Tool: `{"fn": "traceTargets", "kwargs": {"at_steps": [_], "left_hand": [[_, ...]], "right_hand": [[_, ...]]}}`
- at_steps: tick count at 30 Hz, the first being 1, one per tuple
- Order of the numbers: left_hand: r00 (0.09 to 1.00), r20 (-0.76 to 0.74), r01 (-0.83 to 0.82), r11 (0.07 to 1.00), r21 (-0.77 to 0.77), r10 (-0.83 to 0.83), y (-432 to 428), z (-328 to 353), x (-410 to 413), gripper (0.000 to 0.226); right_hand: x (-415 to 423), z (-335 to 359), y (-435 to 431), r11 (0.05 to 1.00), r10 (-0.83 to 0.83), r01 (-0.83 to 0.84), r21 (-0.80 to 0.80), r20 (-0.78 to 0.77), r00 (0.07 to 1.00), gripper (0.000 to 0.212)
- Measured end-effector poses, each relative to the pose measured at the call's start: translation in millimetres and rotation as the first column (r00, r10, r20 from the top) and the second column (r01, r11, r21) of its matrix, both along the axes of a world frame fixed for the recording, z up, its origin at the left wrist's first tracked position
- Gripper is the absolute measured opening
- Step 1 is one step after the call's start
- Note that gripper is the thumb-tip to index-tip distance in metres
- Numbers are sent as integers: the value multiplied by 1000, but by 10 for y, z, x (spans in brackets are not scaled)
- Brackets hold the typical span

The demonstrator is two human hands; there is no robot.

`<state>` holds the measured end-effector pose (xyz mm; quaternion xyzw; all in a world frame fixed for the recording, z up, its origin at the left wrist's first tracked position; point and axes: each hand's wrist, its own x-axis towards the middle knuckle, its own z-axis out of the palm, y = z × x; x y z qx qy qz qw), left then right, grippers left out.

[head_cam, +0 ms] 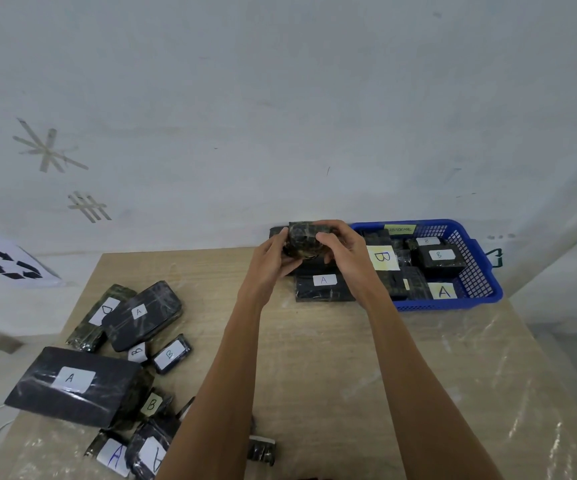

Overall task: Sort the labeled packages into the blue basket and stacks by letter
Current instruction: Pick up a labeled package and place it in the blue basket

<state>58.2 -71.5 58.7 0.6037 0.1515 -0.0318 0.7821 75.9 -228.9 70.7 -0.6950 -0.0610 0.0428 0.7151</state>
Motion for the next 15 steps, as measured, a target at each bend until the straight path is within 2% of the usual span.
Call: {"fn": "traceTargets", "kwargs": {"at_steps": [7,15], "left_hand": [[1000,11,6,999,-48,-6,-16,12,-56,26],[1000,17,-4,1000,-28,5,3,11,-57,31]], "right_hand": [[31,-22,47,996,-29,33,-80,57,998,15],[-1,-22,58,996,-40,44,-77,63,997,14]]}}
